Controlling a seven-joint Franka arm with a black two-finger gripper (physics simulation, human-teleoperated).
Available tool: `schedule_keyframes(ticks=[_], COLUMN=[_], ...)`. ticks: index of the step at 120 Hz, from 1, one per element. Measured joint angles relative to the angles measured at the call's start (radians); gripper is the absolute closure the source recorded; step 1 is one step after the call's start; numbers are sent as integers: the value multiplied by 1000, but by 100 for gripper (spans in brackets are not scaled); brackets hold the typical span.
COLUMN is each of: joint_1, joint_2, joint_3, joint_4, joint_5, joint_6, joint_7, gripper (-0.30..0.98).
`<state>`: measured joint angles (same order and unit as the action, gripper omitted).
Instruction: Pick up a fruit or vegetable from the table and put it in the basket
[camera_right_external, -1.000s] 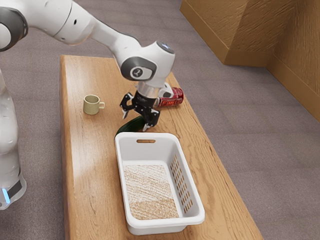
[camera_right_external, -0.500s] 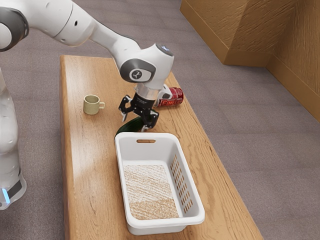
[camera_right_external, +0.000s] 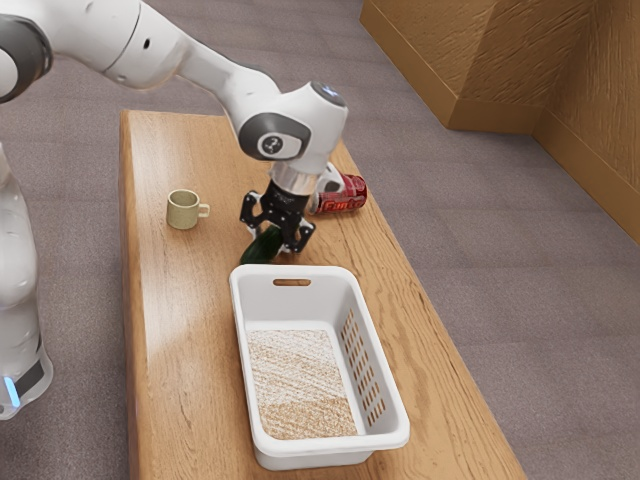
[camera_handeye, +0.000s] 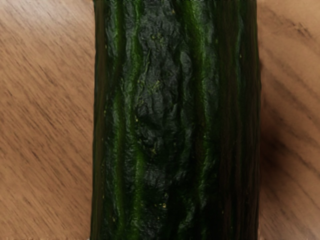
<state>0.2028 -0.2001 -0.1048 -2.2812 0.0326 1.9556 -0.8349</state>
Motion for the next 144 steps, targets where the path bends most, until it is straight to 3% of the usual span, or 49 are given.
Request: schedule_keyframes(ticks=[30,77,112,144], joint_1=[18,-8,-49,-95], joint_2=[-61,-52,13,82], joint_3=[0,-121,-171,-170], joint_4=[52,345,415,427], joint_5=[22,71,-103,-167], joint_6=[-112,-346,-421,-406], joint_7=[-5,-27,-232,-407], gripper=[44,45,46,46])
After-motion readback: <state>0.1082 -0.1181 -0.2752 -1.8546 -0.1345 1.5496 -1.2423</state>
